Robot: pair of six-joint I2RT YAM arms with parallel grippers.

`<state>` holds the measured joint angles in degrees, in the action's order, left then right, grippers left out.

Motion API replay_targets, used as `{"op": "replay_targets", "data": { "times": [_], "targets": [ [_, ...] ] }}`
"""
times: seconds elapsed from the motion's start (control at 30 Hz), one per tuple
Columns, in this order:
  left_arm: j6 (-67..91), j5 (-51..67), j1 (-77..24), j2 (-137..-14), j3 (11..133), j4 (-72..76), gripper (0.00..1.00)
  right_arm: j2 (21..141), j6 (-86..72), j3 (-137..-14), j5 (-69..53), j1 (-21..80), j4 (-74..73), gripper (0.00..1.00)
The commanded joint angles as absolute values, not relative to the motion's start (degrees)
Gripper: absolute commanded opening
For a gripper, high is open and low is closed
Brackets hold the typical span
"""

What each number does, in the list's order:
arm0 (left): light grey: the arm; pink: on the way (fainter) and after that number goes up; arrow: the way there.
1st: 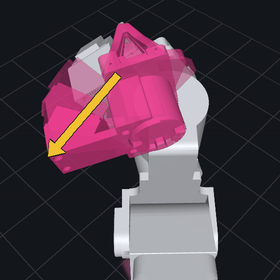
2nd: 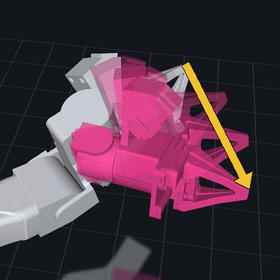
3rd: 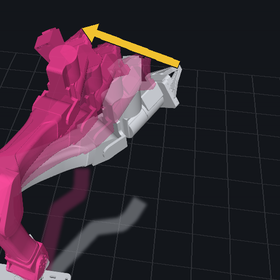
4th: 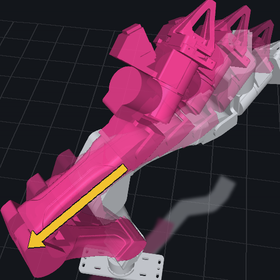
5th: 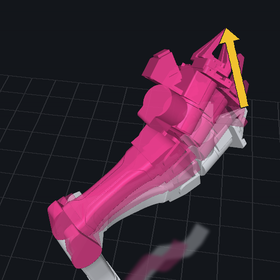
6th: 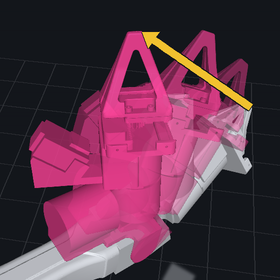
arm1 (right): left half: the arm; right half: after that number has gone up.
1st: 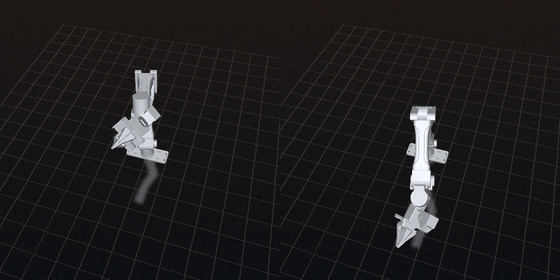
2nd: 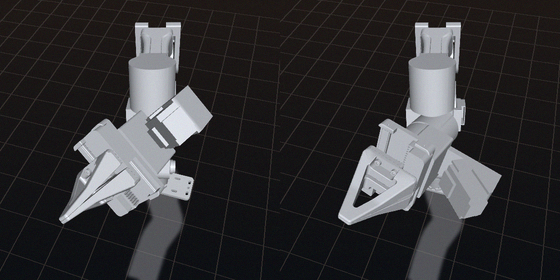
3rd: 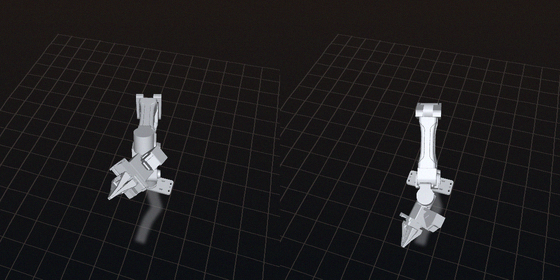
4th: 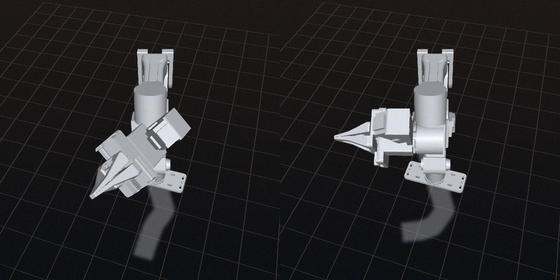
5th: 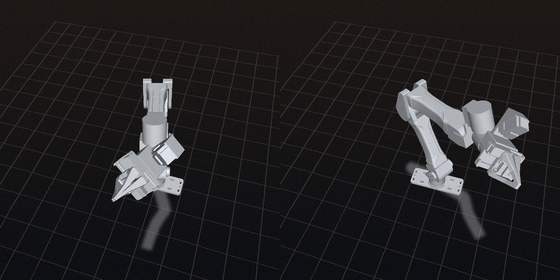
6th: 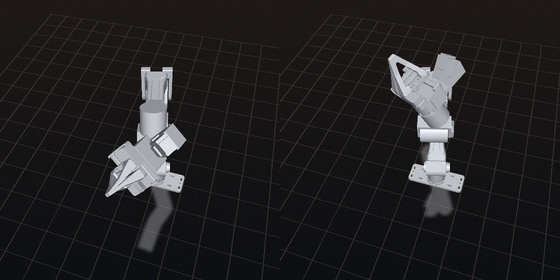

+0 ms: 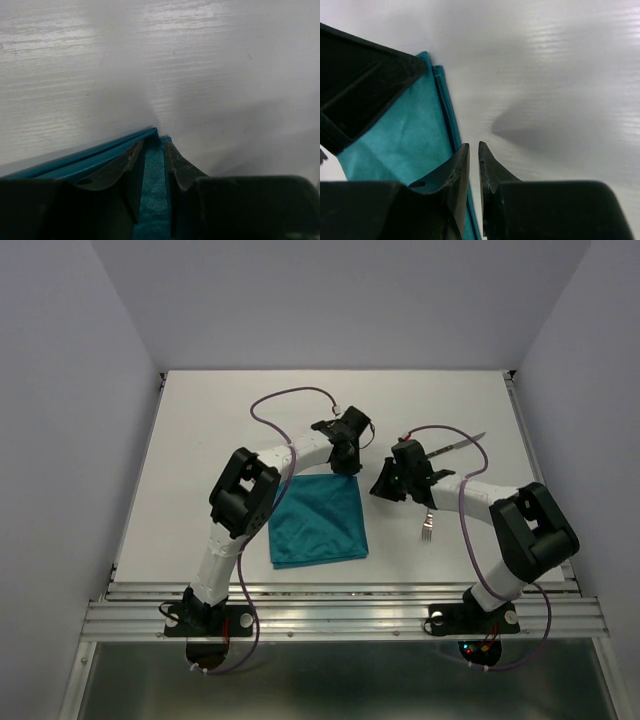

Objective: Fold the napkin into a case and place the utensils inside
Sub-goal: Smooth out the lower triangle-folded napkin at the center of the board.

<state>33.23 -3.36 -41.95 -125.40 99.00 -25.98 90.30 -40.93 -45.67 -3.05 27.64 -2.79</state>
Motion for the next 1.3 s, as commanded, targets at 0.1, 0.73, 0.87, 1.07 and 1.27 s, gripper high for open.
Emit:
{"op": "replay_targets", "data": {
  "times": [0.1,0.73,0.87,1.07,1.27],
  "targets": [
    [33.5,-3.5,-42.4,-125.6,103.3,-27.2,0.34,97.2,-42.0,-51.8,-10.4,26.5,4.7,0.21],
    [33.8,-3.9,-42.4,-129.6,103.7,-28.0,0.05,104.4,-45.2,-52.4,-10.5,26.5,9.2,0.07],
    [33.8,-4.0,-42.4,-129.3,103.2,-27.9,0.00,103.8,-45.7,-51.3,-9.8,26.5,9.8,0.04],
    [34.5,-4.3,-42.4,-126.7,100.6,-26.2,0.00,102.8,-46.2,-50.7,-8.3,26.5,9.8,0.07],
    [34.6,-4.5,-42.4,-122.4,98.2,-24.5,0.00,102.5,-46.5,-50.5,-7.8,26.5,9.8,0.04]
  ]
}}
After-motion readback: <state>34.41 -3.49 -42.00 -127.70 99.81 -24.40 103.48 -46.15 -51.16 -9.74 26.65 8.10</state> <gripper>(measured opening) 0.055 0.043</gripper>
